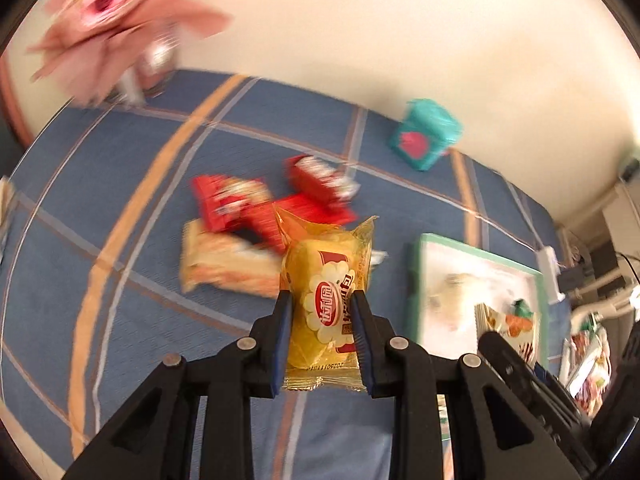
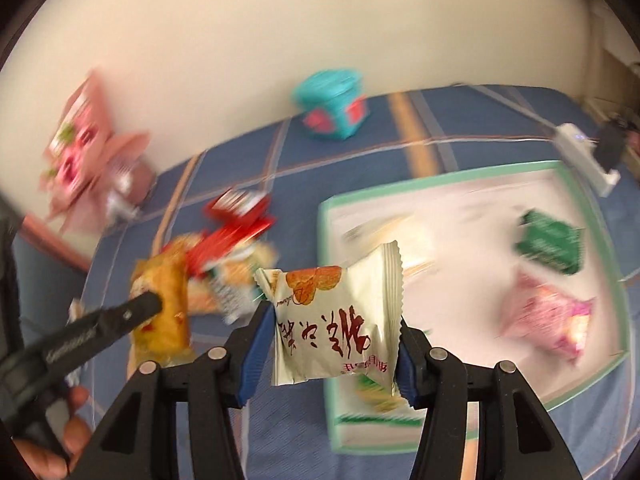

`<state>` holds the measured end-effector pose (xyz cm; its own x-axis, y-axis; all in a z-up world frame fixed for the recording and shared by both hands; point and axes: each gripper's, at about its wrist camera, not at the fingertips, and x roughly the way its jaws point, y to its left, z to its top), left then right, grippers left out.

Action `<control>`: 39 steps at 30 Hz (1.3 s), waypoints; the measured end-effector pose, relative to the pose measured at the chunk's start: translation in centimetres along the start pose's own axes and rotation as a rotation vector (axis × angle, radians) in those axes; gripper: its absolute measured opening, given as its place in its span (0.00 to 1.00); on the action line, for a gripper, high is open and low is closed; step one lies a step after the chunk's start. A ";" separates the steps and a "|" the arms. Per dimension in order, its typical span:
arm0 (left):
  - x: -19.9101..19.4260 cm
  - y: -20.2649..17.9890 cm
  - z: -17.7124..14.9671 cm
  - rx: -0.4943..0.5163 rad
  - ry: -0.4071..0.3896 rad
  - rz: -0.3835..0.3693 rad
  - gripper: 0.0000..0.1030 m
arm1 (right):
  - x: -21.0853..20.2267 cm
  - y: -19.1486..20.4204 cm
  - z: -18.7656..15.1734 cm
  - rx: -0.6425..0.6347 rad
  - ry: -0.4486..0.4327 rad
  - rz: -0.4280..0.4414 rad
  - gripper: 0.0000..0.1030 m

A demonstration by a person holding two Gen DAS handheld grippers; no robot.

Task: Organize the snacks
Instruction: 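Carry the yellow bread pack and white pastry over the white tray with both grippers, then open both grippers to drop the yellow pack and white pastry into the tray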

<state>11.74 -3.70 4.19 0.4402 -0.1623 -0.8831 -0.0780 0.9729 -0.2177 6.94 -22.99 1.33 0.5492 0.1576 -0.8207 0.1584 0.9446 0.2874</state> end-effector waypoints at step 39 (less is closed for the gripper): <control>10.6 -12.2 0.4 0.246 0.057 -0.106 0.29 | 4.3 -11.9 4.5 0.146 0.004 -0.152 0.56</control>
<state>17.74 -17.20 -2.33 0.3830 -0.2675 -0.8842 0.1886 0.9596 -0.2087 11.08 -34.81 -3.38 0.5066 0.0178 -0.8620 0.3570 0.9057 0.2285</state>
